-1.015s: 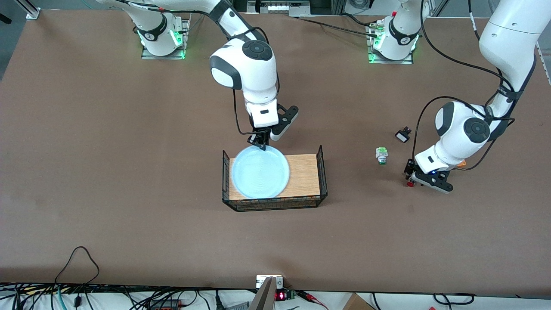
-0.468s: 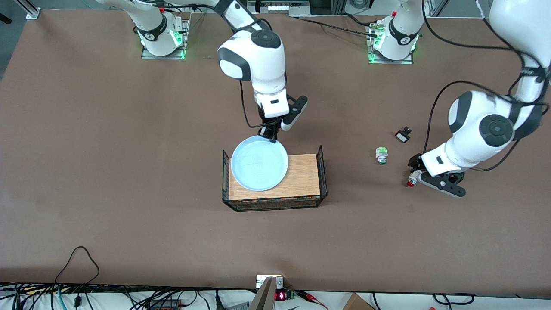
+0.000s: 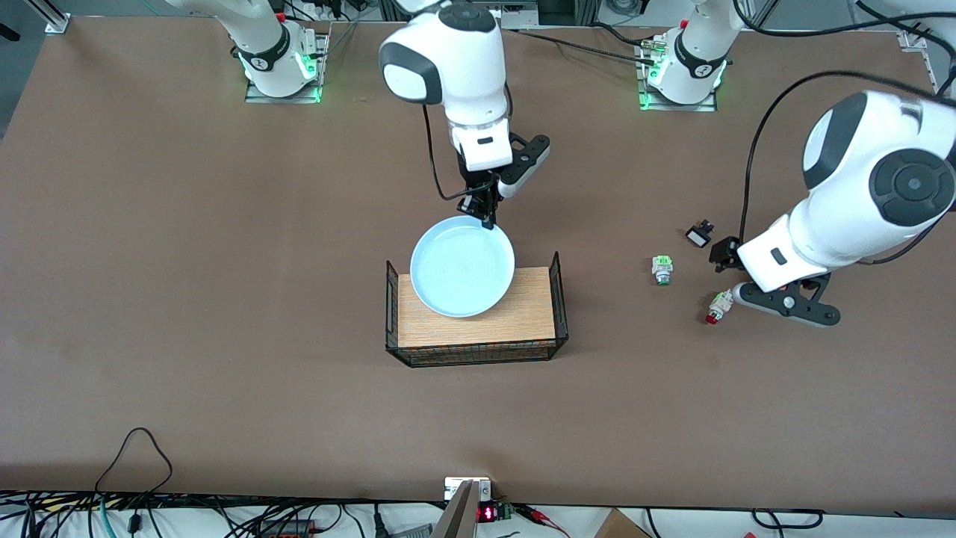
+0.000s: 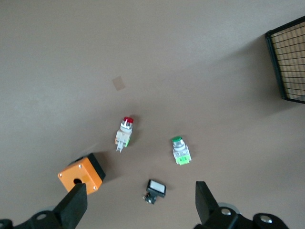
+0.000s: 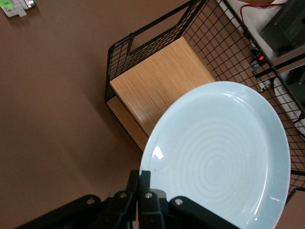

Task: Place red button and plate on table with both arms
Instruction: 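Carry the plate off the box with the right gripper while the left gripper retracts, then lower the held plate onto the table with the right gripper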

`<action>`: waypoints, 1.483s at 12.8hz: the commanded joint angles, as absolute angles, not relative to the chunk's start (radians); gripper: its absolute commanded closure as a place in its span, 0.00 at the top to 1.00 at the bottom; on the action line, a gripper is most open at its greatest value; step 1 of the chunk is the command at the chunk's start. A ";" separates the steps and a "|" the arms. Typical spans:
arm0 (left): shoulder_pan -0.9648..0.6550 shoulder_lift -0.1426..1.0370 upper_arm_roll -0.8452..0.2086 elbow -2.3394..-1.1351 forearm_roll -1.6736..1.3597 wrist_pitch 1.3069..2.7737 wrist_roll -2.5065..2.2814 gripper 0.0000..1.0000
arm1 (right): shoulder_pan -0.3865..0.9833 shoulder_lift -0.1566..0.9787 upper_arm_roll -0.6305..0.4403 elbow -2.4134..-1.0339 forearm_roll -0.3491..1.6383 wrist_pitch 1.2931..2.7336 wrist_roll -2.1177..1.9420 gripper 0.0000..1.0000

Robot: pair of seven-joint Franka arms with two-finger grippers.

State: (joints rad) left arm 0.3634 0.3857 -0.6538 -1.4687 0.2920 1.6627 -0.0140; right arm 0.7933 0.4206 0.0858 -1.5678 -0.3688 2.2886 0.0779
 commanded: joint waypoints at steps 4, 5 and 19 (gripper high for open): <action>0.367 0.390 -0.715 -1.295 0.278 1.416 -0.105 1.00 | 0.761 0.264 0.078 -1.563 -0.313 2.039 -0.056 0.00; 0.364 0.379 -0.721 -1.293 0.276 1.396 -0.130 1.00 | 0.735 0.244 0.075 -1.568 -0.289 1.998 -0.133 0.00; -0.104 -0.048 0.024 -1.792 -0.052 1.698 0.017 1.00 | 0.222 0.041 0.069 -2.047 -0.183 2.199 -1.049 0.00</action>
State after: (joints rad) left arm -0.0453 0.0135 -0.0532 -1.7132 -0.0410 1.6583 -0.0131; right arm 0.2570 0.0816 0.0548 -1.9353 -0.1983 2.0989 -0.9904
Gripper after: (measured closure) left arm 0.000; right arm 0.974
